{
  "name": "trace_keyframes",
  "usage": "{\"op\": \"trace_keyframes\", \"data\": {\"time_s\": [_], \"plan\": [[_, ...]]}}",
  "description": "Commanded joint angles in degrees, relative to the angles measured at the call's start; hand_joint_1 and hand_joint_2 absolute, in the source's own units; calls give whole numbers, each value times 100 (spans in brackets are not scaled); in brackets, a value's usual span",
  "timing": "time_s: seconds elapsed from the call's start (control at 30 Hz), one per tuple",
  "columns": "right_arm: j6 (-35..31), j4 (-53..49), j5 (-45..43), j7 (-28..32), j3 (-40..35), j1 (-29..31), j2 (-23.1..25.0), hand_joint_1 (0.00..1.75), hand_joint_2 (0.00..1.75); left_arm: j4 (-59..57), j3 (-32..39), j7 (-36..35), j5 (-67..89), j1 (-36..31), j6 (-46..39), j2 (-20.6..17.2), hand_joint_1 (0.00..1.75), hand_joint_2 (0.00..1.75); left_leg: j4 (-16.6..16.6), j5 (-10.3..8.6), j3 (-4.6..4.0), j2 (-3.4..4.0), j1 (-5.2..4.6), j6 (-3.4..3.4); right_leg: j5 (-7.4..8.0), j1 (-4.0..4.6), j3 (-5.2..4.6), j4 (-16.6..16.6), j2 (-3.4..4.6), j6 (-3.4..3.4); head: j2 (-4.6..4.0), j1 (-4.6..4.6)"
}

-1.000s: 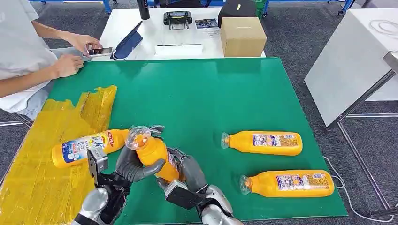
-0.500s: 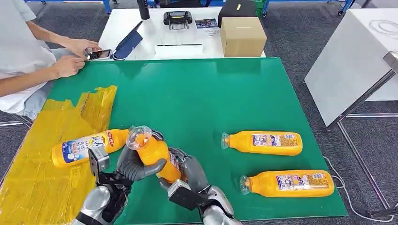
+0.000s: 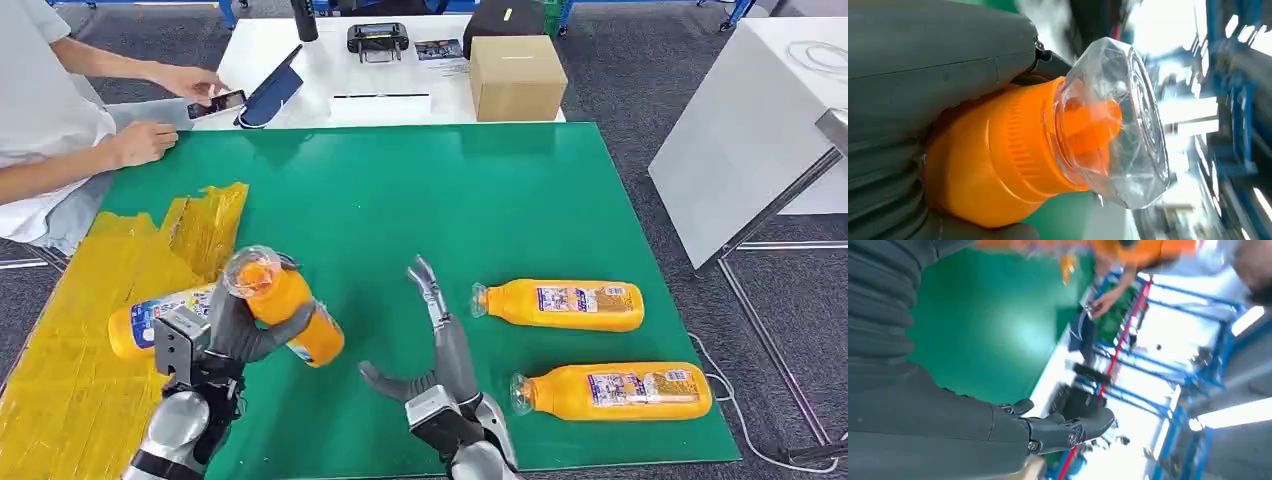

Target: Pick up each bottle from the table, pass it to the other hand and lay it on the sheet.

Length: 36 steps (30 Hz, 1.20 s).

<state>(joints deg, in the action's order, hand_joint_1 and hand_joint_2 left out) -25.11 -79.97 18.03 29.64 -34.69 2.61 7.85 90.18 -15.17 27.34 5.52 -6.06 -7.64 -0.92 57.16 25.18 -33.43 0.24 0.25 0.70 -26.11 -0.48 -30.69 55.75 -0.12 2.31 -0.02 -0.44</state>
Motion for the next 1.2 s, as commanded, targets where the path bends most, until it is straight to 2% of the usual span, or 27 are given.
{"op": "trace_keyframes", "data": {"time_s": [0.03,0.13,0.27,0.33,0.4,0.43,0.53,0.77,0.8,0.83,0.97,1.13,1.2], "plan": [[-214,-1136,67,87,655,-525,-203,0,175,707,897,16,1625,181,-1417,-462,175,175,1,8,8,3,5,-2,-5,5,10,-3,4,-5,0,0],[-332,-1478,133,157,895,-733,-210,0,175,857,979,-405,3187,266,-1954,-750,175,175,2,11,14,4,6,-3,-7,6,15,-4,6,-6,0,0],[-293,-1767,135,155,1042,-856,-255,0,175,922,853,-790,4072,280,-1814,-1037,175,175,1,7,7,-5,4,-2,-7,4,9,-3,-4,-6,0,2],[-298,-1915,154,113,1154,-918,-258,0,175,889,609,-1232,4966,274,-1422,-1385,175,175,-1,4,5,-3,5,-3,-4,4,6,-4,-2,-6,0,2],[-257,-1992,135,88,1211,-947,-270,0,175,876,520,-1312,5126,278,-1327,-1488,175,175,0,4,2,-5,3,-2,-5,2,3,-2,-4,-5,0,0],[-216,-2041,142,52,1286,-938,-249,0,175,829,276,-1533,5536,217,-991,-1701,175,175,-1,7,13,-6,6,-2,-8,5,15,-5,-5,-7,0,2],[-135,-2066,129,4,1393,-926,-215,0,175,665,-80,-1763,5955,112,-679,-1962,175,175,-2,2,4,-7,2,-1,-5,2,3,-4,-6,-4,0,0],[-122,-2070,127,-2,1405,-919,-216,0,175,606,-122,-1771,5959,78,-677,-1958,175,175,-3,5,14,-14,6,-1,-8,5,16,-8,-14,-6,0,0],[-125,-2062,132,-2,1410,-924,-201,0,175,592,-166,-1819,6024,55,-619,-1994,175,175,-3,1,4,-7,3,-1,-5,2,3,-5,-10,-4,0,0],[-103,-2048,199,-38,1471,-971,-164,0,175,478,-398,-2163,6426,-10,-520,-2123,175,175,-3,6,14,-9,8,-1,-8,8,16,-11,-10,-6,0,2],[-105,-2047,201,-37,1473,-987,-169,0,175,483,-403,-2173,6430,4,-530,-2123,175,175,-7,8,28,-6,11,-4,-9,10,30,-16,-12,-9,0,0],[-127,-2083,212,-29,1516,-1015,-156,0,175,555,-359,-2251,6413,40,-611,-2100,175,175,-3,2,3,4,2,-1,-5,1,-1,-5,-7,-4,0,2],[-130,-2116,206,-32,1559,-1053,-151,0,175,585,-312,-2317,6443,61,-666,-2048,175,175,-4,9,19,0,9,-2,-9,9,20,-12,-10,-8,0,0]]}}
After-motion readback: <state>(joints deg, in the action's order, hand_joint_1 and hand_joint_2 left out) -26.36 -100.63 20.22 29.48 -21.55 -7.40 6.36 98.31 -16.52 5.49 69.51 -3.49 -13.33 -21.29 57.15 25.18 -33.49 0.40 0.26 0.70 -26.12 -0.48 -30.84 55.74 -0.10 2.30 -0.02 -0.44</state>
